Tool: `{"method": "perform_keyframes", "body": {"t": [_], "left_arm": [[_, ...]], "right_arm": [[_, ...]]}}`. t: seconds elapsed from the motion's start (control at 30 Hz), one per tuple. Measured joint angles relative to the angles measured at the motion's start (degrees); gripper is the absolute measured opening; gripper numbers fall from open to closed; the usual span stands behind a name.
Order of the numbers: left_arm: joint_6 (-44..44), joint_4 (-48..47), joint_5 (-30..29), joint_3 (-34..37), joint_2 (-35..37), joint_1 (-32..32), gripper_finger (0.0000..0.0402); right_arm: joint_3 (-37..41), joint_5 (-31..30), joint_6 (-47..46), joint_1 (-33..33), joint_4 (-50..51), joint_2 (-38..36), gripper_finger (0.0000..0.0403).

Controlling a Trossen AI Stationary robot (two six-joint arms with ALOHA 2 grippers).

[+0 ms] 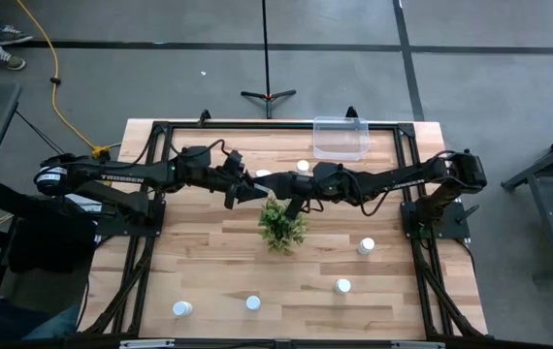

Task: Pick and place pill bottles into a basket
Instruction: Put the white pill bottle into the transparent bin

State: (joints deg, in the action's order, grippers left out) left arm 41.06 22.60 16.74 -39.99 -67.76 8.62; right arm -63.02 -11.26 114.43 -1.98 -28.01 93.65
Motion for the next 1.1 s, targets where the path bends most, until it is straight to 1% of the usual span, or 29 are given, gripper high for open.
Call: {"method": "perform_keyframes", "body": {"t": [0.1,0.3,0.43,0.53,0.83,0.97,1.1], "left_arm": [[0.2,0.0,-0.1,0.0,0.0,0.0,0.021],[2.7,0.3,-0.4,0.0,0.0,0.0,0.0208],[3.3,0.4,-0.6,0.0,0.0,0.0,0.0208],[2.6,0.4,-0.7,0.0,0.0,0.0,0.0213],[-1.0,0.9,-1.1,-0.1,0.0,0.0,0.0258],[-1.7,1.7,-0.3,-0.1,0.0,0.0,0.0269],[-5.1,0.8,0.5,-0.1,0.8,0.0,0.0273]], "right_arm": [[0.0,0.0,0.1,0.0,0.0,0.0,0.0245],[0.0,-0.9,1.1,0.0,-0.2,0.0,0.0185],[0.0,-1.3,0.6,0.0,-0.1,0.0,0.0166],[0.0,-1.4,0.1,0.0,0.0,0.0,0.0161],[0.0,-2.3,-1.0,0.0,-0.1,0.0,0.0158],[0.0,-2.5,-0.9,0.0,-0.3,0.0,0.0157],[0.0,-2.3,-0.8,-0.1,-0.6,0.0,0.0157]]}}
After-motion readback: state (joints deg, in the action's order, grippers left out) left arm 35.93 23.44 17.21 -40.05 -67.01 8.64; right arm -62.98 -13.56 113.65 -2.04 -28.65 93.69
